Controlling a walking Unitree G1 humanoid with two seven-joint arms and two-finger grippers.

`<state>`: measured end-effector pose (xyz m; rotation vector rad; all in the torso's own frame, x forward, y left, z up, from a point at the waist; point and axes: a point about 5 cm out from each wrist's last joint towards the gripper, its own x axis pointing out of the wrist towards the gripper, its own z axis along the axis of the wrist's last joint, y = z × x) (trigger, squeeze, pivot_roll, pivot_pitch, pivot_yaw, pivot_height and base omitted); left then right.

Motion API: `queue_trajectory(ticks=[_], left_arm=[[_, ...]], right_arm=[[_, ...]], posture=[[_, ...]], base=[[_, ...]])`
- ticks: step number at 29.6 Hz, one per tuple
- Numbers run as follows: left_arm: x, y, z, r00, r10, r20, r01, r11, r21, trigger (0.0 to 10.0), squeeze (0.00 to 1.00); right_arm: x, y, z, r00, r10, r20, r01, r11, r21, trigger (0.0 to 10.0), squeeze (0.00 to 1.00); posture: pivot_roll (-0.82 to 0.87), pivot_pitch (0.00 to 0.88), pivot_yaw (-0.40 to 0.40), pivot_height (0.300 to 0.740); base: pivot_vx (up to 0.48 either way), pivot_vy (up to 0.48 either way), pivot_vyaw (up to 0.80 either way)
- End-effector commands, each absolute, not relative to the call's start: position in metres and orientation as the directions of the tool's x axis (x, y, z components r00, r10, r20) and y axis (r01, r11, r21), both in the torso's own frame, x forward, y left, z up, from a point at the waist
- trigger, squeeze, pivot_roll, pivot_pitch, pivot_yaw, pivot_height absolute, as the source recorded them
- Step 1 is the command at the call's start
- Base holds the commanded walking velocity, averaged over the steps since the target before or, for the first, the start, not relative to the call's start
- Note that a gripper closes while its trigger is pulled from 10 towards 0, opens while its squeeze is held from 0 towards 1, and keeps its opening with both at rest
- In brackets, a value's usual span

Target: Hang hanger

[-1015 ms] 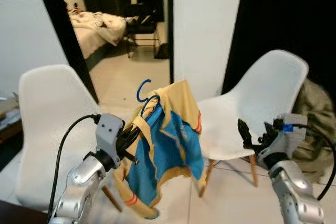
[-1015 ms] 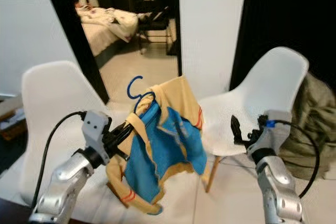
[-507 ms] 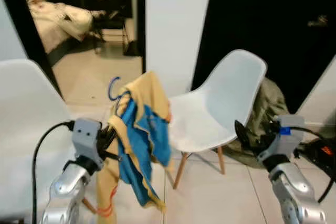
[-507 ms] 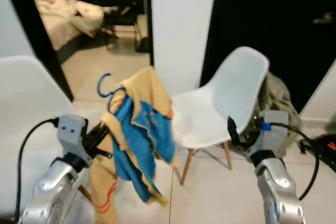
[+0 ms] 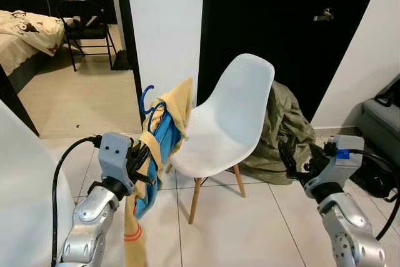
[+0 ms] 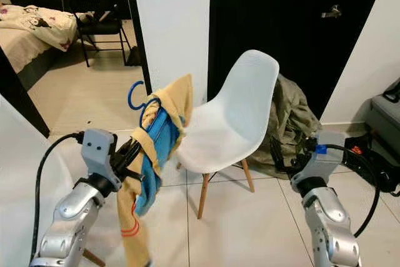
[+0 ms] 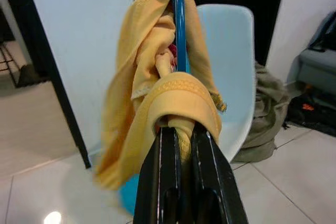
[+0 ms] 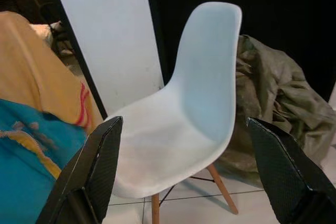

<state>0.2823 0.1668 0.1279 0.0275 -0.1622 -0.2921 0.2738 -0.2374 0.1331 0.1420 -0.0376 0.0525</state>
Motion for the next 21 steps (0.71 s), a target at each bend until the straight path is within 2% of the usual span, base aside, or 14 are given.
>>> queue_trajectory(ticks=[1,14,17,21], left_arm=[[0.2852,0.1618,0.1349,0.932,-0.303,0.197,0.297,0.953,0.059,10.0,0.0],[0.2856,0.1588,0.1339,0.928,-0.316,0.197,0.312,0.949,0.053,10.0,0.0],[0.2853,0.1586,0.1335,0.927,-0.32,0.196,0.316,0.947,0.052,10.0,0.0],[0.2859,0.1582,0.1329,0.926,-0.323,0.194,0.32,0.946,0.05,10.0,0.0]], right_arm=[[0.2746,-0.2411,0.1325,0.998,0.036,0.044,-0.042,0.987,0.152,10.0,0.0],[0.2756,-0.242,0.131,0.999,0.037,0.029,-0.041,0.991,0.131,10.0,0.0],[0.2758,-0.2417,0.1295,0.999,0.038,0.02,-0.041,0.991,0.13,10.0,0.0],[0.2762,-0.2423,0.129,0.999,0.036,0.018,-0.038,0.99,0.135,10.0,0.0]], posture=[[-0.06,0.0,-0.006,0.74],[-0.07,0.0,0.0,0.74],[-0.07,0.0,0.006,0.74],[-0.07,0.0,0.006,0.74]], base=[[0.281,-0.386,0.0],[0.281,-0.386,0.0],[0.285,-0.321,-0.8],[0.0,0.0,-0.8]])
